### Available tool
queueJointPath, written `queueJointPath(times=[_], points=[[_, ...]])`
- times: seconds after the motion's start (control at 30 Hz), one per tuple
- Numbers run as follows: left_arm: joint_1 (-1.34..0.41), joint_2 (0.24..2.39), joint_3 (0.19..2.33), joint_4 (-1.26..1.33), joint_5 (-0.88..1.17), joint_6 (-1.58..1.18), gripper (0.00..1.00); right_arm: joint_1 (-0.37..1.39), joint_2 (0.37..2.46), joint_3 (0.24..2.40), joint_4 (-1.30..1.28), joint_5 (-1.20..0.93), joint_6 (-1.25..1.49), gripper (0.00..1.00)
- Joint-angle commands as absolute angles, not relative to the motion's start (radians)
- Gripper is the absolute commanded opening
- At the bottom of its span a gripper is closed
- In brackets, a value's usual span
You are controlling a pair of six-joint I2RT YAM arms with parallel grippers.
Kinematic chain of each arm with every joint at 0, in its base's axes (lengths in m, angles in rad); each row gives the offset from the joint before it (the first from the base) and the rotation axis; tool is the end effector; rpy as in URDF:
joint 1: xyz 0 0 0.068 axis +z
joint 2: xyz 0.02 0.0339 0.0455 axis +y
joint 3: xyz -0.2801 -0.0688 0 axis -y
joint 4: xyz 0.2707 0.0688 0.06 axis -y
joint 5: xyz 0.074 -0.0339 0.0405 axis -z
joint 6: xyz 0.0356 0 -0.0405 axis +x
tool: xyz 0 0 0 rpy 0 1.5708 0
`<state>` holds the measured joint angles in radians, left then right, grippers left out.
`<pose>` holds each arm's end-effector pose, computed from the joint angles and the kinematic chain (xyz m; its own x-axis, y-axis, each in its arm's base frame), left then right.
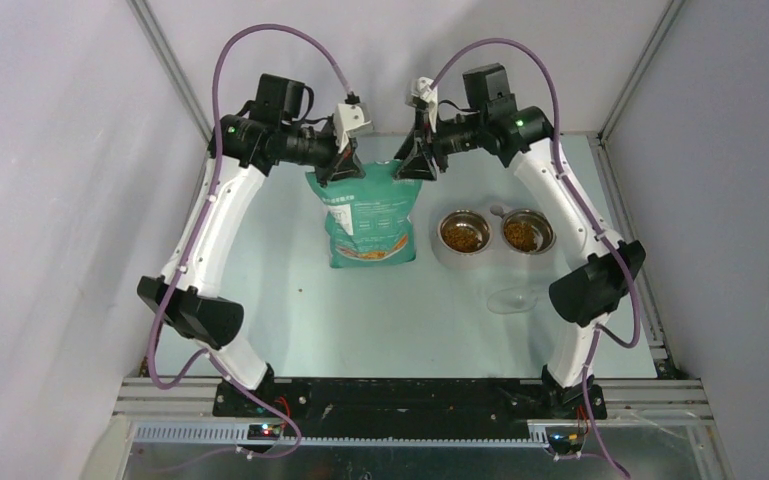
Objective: Serve the pet food
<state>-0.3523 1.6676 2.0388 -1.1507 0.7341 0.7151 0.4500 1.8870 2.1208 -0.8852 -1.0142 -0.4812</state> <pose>0.3193 -0.1428 0.4758 -0.0369 0.5322 -0.8458 0.9637 0.2430 0.1108 0.3743 0.2144 0.4445 -0.0962 -0.3180 -0.9432 -0.9953 0.0393 0.0883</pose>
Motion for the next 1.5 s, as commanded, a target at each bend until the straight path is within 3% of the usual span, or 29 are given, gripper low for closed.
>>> queueJointPath(times=[0.0,0.13,0.27,0.53,0.6,0.67,0.7,0.77,0.9,1.03,1.13,1.3,1.4,1.47], points=[[-0.351,1.635,2.036,-1.063,0.734,0.649,0.00,0.501,1.808,2.081,-0.675,-1.036,-0.419,0.51],[-0.351,1.634,2.040,-1.054,0.738,0.632,0.00,0.553,1.822,2.053,-0.620,-1.017,-0.401,0.52],[-0.351,1.620,2.030,-1.072,0.724,0.648,0.01,0.599,1.826,2.045,-0.601,-0.915,-0.408,0.44],[-0.350,1.570,1.974,-1.071,0.693,0.683,0.05,0.608,1.802,2.002,-0.604,-0.806,-0.459,0.47],[-0.348,1.566,1.974,-1.071,0.692,0.683,0.09,0.609,1.798,1.992,-0.616,-0.794,-0.478,0.48],[-0.346,1.559,1.970,-1.065,0.691,0.677,0.20,0.608,1.792,1.975,-0.623,-0.783,-0.496,0.48],[-0.346,1.556,1.968,-1.064,0.689,0.674,0.28,0.608,1.791,1.973,-0.627,-0.779,-0.503,0.46],[-0.342,1.551,1.966,-1.069,0.675,0.680,0.35,0.608,1.793,1.975,-0.639,-0.777,-0.518,0.39],[-0.330,1.552,1.972,-1.130,0.657,0.734,0.37,0.607,1.794,1.980,-0.653,-0.778,-0.536,0.28],[-0.311,1.562,1.990,-1.203,0.658,0.770,0.36,0.603,1.793,1.985,-0.655,-0.780,-0.539,0.15],[-0.304,1.563,1.989,-1.238,0.648,0.800,0.27,0.597,1.795,1.993,-0.657,-0.792,-0.536,0.00],[-0.278,1.572,1.998,-1.263,0.643,0.822,0.04,0.578,1.802,2.012,-0.656,-0.809,-0.516,0.00],[-0.267,1.577,2.008,-1.263,0.664,0.808,0.00,0.569,1.803,2.013,-0.663,-0.808,-0.523,0.00],[-0.266,1.575,2.009,-1.258,0.667,0.799,0.00,0.569,1.810,2.021,-0.688,-0.808,-0.543,0.17]])
